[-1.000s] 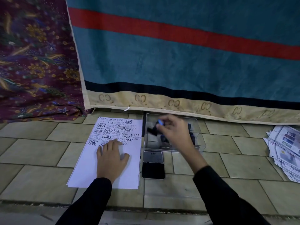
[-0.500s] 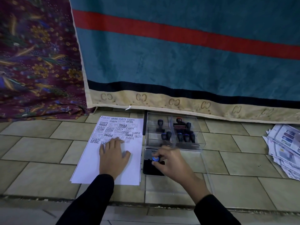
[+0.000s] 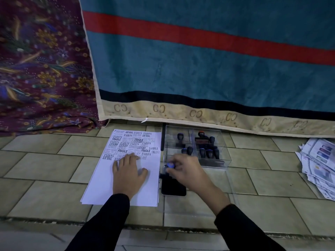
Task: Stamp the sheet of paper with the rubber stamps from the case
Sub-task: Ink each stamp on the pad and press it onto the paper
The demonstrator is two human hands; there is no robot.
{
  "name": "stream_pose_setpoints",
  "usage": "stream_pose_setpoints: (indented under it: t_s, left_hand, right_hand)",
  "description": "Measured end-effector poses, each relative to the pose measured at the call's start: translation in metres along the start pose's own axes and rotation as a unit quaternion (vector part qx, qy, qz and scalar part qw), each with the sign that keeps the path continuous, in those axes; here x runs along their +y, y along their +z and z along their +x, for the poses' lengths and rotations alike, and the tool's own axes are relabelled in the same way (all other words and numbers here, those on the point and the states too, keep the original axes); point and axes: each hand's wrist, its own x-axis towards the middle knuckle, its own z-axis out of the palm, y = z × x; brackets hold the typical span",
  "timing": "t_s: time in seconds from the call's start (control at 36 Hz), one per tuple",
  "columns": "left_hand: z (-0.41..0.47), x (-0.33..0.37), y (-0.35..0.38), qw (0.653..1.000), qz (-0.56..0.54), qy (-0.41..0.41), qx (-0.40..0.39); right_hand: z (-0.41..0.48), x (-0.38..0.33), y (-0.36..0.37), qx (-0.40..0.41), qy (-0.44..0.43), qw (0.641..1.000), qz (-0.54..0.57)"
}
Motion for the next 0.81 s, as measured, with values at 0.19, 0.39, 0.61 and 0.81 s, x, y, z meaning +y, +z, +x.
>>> stream_pose_setpoints:
  t_s: [0.19,0.39,0.61,0.81]
  left_hand:
    - [0.001,0.0,0.0,1.0,0.004,0.003,0.001]
    - [0.001,0.001,-0.001,1.0,-0.006,-0.004,0.001]
    - [0.002,-0.002,0.003,1.0,-0.001,-0.004,0.009]
    - [0.001,-0.002,0.003,1.0,-0.004,-0.001,0.009]
  right_hand:
    - [0.064,-0.012,0.024,0.066,-0.005,0.998,0.019]
    - [0.082,-0.001,0.043,0.017,0.002,0.998,-0.056]
    - [0.09,-0.001,0.048,-0.017,0.008,0.995,-0.098]
    - [0.092,-0.003,0.05,-0.044,0.002,0.991,-0.129]
